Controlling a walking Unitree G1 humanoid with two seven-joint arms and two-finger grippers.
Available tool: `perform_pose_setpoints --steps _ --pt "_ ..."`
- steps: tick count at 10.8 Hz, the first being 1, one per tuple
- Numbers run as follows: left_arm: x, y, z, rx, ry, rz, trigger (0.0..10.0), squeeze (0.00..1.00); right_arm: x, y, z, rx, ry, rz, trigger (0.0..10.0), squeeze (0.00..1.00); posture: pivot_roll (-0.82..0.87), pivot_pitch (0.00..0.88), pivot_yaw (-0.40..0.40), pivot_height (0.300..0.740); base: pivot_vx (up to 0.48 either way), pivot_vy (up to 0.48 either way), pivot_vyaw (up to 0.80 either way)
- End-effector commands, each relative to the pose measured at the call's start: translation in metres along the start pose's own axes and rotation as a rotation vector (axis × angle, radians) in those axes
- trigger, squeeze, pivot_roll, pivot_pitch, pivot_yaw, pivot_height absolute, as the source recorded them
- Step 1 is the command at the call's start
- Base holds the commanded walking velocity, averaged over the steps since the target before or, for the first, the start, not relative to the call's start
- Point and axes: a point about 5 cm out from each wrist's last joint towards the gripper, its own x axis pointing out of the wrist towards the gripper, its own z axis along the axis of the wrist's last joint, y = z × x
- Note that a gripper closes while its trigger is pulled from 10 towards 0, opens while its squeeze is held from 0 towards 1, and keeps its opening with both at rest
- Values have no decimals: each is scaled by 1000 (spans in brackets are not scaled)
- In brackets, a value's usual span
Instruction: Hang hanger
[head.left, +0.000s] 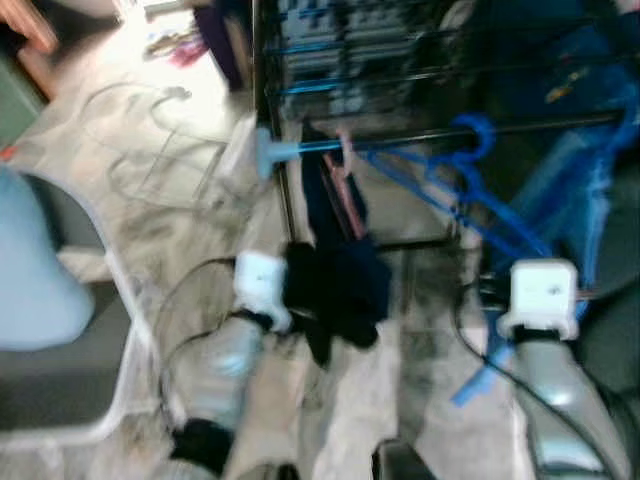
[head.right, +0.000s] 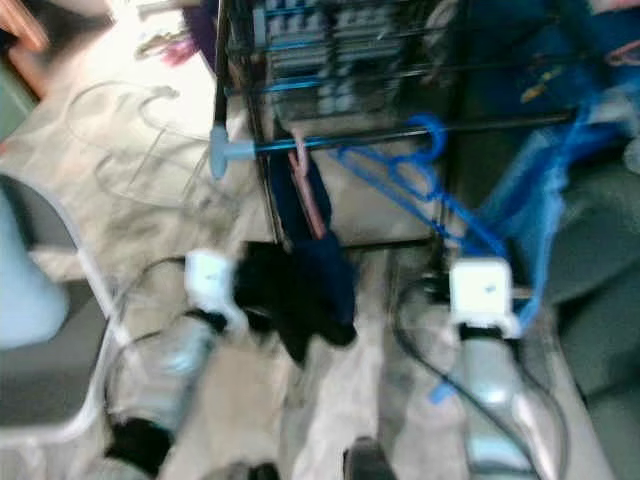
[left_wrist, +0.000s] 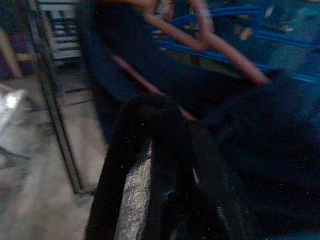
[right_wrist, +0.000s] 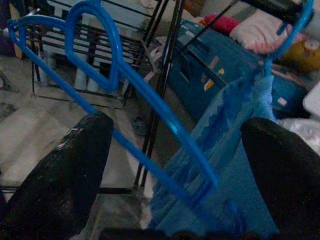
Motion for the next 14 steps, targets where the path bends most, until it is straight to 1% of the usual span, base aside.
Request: perform_pose_setpoints --steps 1,2,3,4,5,6,7,8,9,10,11,12,13,14 --pt "-6 8 1 18 -6 17 10000 0 1 -1 9 -14 -37 0 10000 0 -202 209 78 740 0 0 0" --pt "-7 7 0 20 0 9 10000 0 8 -11 12 -14 -39 17 10000 0 -200 222 80 740 0 0 0" --pt "-9 7 -1 19 5 7 10000 0 14 -16 13 -4 -28 58 10000 0 -200 231 82 740 0 0 0" --pt "-11 7 -3 20 16 0 10000 0 24 -18 13 4 -20 159 10000 0 -200 245 88 740 0 0 0" --pt "-11 6 -4 21 21 -7 10000 0 31 -20 13 -18 -11 197 10000 0 -200 245 88 740 0 0 0" --pt "-11 6 -3 23 23 -11 10000 0 41 -24 14 -17 4 224 10000 0 -200 245 88 740 0 0 0" --pt "-11 7 -3 25 26 -9 10000 0 55 -29 21 -35 1 259 10000 0 -187 247 91 740 0 0 0" --pt "-11 7 -4 26 31 -9 10000 0 64 -33 23 -27 19 290 10000 0 -180 247 91 740 0 0 0" --pt "-12 7 -5 27 39 -11 10000 0 74 -34 23 -17 48 356 10000 0 -178 248 91 740 0 0 0" --pt "-12 7 -5 28 43 -12 10000 0 79 -33 25 -10 56 396 10000 0 -178 250 93 740 0 0 0" --pt "-12 7 -6 24 50 -10 10000 0 84 -31 25 -52 63 456 10000 0 -175 249 90 740 0 0 0" --pt "-11 7 -6 21 55 -8 10000 0 91 -34 22 7 106 453 10000 0 -174 249 90 740 0 0 0" --pt "-12 7 -7 18 57 -4 10000 0 94 -34 19 45 127 456 4745 0 -172 249 90 740 0 0 0" --pt "-12 8 -8 17 61 0 10000 0 98 -31 19 62 140 481 0 0 -169 249 90 740 0 0 0"
